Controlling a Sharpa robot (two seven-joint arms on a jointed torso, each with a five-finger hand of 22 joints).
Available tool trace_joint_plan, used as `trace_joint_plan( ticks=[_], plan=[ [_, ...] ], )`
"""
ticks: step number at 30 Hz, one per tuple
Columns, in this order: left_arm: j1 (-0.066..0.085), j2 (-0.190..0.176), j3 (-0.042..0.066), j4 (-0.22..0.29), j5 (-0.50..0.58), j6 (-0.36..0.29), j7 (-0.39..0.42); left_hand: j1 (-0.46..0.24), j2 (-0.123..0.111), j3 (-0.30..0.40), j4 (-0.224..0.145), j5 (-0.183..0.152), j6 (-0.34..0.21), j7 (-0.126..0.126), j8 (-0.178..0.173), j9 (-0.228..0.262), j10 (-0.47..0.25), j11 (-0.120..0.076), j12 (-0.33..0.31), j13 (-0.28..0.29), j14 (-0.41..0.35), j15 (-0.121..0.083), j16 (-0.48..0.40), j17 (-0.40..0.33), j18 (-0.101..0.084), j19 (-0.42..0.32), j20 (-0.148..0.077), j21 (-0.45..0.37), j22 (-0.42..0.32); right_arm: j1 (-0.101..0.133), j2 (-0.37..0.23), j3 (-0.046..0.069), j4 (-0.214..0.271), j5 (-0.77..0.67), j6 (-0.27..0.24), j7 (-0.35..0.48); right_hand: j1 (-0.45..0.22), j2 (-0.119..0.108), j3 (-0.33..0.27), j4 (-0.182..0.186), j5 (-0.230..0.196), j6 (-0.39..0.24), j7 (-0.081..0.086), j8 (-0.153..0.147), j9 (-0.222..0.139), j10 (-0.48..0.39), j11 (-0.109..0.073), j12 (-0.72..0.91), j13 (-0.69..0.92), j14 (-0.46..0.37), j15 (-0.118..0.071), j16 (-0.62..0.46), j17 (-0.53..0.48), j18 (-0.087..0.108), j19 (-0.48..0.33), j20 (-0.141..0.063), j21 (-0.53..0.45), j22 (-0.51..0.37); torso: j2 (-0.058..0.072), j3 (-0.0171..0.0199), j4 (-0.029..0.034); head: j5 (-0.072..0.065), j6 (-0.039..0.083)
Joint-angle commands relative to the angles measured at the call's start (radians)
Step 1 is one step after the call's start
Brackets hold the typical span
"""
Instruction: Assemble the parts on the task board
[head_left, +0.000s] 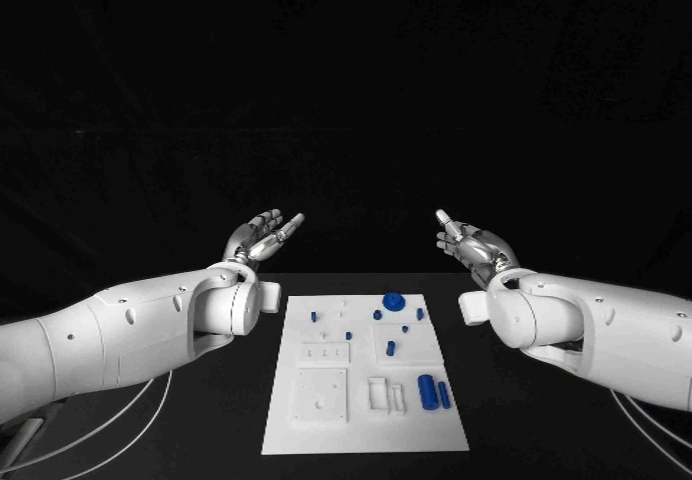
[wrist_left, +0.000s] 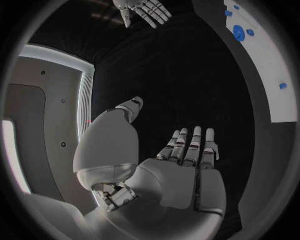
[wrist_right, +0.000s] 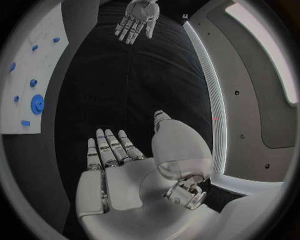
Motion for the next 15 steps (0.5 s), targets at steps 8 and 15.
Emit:
trace_joint_plan(
  ticks=[8,15],
  plan=[
    [0.025,0.015,-0.017,-0.032,0.054,0.12,-0.048,0.052,-0.007,0.023,0.011,0.009,0.027,0.009,0.025,0.035,0.053,0.008,0.015,0.009,0.033,0.006,0.022,0.039,-0.007,0.001,0.016,0.036,0.063,0.077,-0.007,-0.053,-0.048,0.032,0.277,-0.172,0.435,-0.096,0.061,-0.023,0.027,0.226,0.104,0.151,0.109,0.344,0.041,0.068,0.033,0.261,0.044,0.147,0.108,0.048,0.187,0.052,0.143,0.67,0.0,-0.0002,-0.0001,0.0,0.0],
    [0.024,-0.002,-0.019,-0.037,0.021,0.19,-0.063,0.166,0.058,0.065,-0.047,0.032,0.28,0.107,0.189,0.206,0.352,0.099,0.123,0.064,0.279,0.052,0.163,0.154,0.03,0.161,0.002,0.168,0.174,0.079,0.042,-0.054,-0.191,-0.664,0.158,-0.206,0.557,-0.184,0.229,0.005,-0.007,0.433,0.081,0.21,0.117,0.57,-0.018,0.136,0.059,0.524,-0.033,0.256,0.149,0.154,0.464,0.038,0.178,0.615,0.0,-0.0024,0.001,0.006,-0.015]
  ],
)
